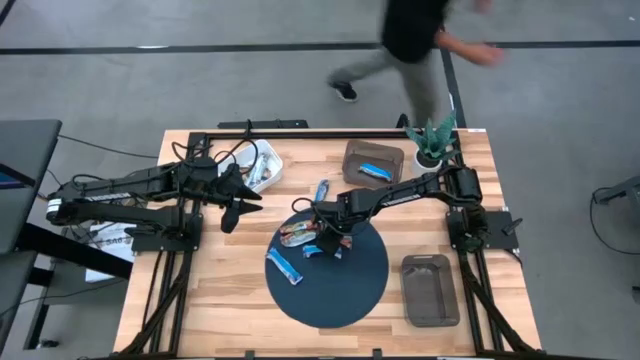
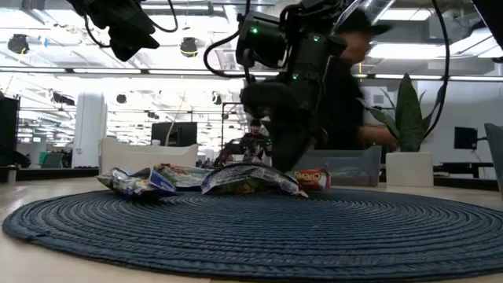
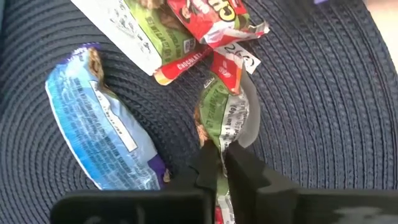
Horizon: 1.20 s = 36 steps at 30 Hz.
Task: Pick and place Granola Bars by type
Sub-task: Put the red granola bar into the top black bin
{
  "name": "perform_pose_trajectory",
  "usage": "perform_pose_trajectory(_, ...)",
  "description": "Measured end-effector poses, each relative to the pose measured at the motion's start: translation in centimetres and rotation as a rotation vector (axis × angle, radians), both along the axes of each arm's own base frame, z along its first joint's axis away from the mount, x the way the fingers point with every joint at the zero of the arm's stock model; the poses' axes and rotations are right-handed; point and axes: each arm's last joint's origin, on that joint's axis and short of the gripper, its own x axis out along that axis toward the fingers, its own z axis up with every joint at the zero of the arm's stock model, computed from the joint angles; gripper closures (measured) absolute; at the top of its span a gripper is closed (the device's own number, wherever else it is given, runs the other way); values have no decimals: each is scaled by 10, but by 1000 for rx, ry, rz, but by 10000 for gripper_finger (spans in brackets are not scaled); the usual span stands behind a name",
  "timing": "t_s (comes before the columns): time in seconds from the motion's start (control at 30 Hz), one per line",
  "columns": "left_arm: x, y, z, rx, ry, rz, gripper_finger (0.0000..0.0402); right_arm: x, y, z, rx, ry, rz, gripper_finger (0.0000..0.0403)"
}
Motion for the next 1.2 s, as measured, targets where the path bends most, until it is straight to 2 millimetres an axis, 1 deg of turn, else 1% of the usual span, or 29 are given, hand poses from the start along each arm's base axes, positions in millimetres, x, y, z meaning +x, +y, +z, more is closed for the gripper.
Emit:
perform_pose_trajectory(0.1,0,0,0,6,0,-3,261,2,0,4,2,-4,0,390)
perform_pose_trajectory(0.17,0,0,0,10,0,-5,261,6,-1,11,2,-17,-4,388)
perform_pose_trajectory(0.27,0,0,0,10,0,-5,261,11,-7,28,-21,-21,-2,397)
perform_pose_trajectory(0.37,0,0,0,10,0,-5,261,16,-18,52,-112,-9,-25,399)
perform_pose_trajectory(0.5,0,0,0,10,0,-4,261,11,-42,81,-253,64,-99,400)
perform_pose_trajectory(0.6,0,0,0,12,1,0,261,3,-65,92,-352,142,-166,401)
perform_pose_trajectory(0.67,0,0,0,12,0,0,261,-4,-83,95,-385,194,-213,400)
perform_pose_trajectory(0.77,0,0,0,13,1,3,261,-14,-111,96,-390,253,-278,401)
perform_pose_trajectory(0.93,0,0,0,15,1,7,261,-29,-152,98,-364,278,-348,402)
perform_pose_trajectory(1.0,0,1,0,19,1,13,261,-34,-161,105,-361,256,-366,402)
perform_pose_trajectory(1.2,0,2,0,33,-2,42,261,-51,-174,133,-392,176,-408,402)
